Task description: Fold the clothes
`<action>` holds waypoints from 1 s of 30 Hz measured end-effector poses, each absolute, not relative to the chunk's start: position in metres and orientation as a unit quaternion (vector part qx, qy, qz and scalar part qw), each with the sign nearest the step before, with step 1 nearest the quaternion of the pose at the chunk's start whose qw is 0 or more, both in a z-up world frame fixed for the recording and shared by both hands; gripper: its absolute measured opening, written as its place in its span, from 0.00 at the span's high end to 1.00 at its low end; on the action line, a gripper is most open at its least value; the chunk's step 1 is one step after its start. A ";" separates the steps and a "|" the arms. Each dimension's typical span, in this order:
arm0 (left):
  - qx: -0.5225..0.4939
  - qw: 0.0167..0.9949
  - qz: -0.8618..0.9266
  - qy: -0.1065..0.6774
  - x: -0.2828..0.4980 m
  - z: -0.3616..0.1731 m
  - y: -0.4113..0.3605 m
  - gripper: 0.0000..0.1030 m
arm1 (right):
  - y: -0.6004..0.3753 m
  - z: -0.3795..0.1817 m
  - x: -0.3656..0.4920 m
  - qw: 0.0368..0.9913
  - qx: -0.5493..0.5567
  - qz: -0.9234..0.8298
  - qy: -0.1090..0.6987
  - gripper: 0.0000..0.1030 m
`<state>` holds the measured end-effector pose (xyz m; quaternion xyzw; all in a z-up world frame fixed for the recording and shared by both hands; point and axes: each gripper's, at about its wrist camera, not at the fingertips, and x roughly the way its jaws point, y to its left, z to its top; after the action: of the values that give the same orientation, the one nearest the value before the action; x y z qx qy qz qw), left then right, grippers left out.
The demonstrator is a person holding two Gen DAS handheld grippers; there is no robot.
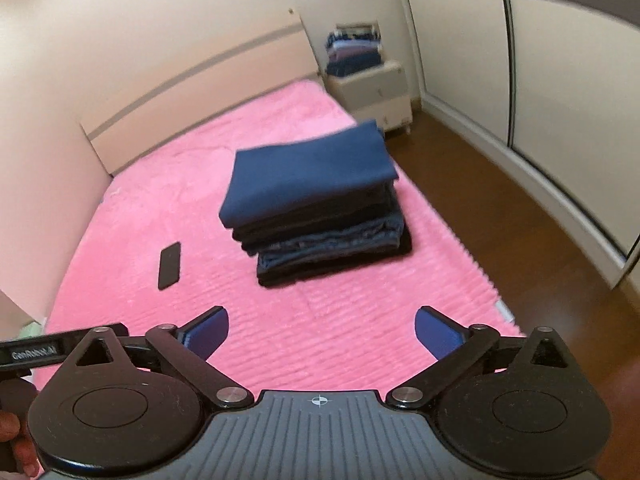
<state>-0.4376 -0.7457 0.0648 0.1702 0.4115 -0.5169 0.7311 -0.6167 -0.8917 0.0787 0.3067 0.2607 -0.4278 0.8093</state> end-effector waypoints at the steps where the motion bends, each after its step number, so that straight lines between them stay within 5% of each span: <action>1: 0.173 0.728 -0.522 0.409 -0.441 0.066 -0.742 0.02 | -0.884 0.082 -0.617 0.808 0.300 -0.434 0.262 0.01; 30: 0.174 0.765 -0.496 0.373 -0.484 0.103 -0.740 0.01 | -0.908 0.085 -0.611 0.820 0.275 -0.399 0.306 0.01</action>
<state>-0.4837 -0.7402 0.1034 0.1741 0.3727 -0.4961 0.7647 -0.6106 -0.9077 0.0847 0.2745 0.3063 -0.3990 0.8195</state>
